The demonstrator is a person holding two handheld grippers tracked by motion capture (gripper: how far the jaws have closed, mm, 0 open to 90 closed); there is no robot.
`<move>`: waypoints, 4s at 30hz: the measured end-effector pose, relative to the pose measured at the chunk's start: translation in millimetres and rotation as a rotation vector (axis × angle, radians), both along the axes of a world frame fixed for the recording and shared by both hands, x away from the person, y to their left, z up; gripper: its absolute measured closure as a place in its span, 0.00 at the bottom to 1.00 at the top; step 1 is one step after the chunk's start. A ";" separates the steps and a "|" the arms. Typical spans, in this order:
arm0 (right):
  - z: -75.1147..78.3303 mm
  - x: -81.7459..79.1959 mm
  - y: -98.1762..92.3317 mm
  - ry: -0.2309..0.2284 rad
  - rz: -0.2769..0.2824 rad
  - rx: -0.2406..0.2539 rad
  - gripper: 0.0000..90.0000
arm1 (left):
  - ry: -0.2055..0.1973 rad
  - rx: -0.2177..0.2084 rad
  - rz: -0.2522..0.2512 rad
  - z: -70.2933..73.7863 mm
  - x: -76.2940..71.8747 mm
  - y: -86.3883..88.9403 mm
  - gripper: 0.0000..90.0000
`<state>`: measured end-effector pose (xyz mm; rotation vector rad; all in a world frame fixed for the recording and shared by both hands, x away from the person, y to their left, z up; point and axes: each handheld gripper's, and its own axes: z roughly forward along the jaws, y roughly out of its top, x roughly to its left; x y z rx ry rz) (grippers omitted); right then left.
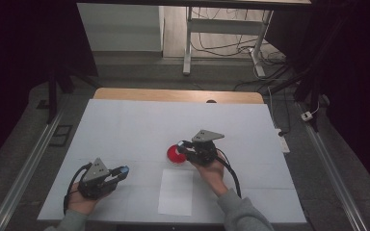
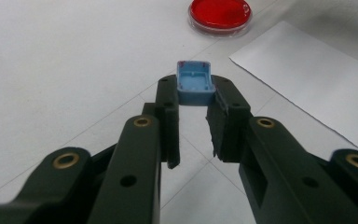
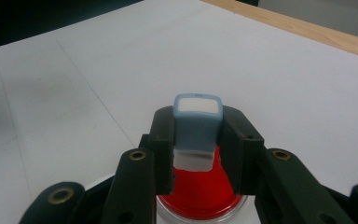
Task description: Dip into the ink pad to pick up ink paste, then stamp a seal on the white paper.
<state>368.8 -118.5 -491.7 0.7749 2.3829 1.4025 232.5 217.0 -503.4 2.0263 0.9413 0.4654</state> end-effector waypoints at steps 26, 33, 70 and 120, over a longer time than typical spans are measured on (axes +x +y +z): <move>15.5 -9.9 -18.6 -0.016 -0.002 0.046 0.74 | 0.000 0.001 0.001 -0.2 0.4 0.5 0.82; 17.8 -14.4 -26.7 -0.019 -0.005 0.050 0.74 | 0.001 0.001 -0.001 -0.4 0.6 0.1 0.82; 25.6 -46.2 -36.8 -0.023 0.062 0.048 0.74 | 0.003 -0.001 -0.004 -0.5 0.9 1.2 0.82; 14.6 -82.9 -28.0 0.016 0.184 0.000 0.74 | 0.006 0.002 -0.007 -1.0 1.3 0.4 0.82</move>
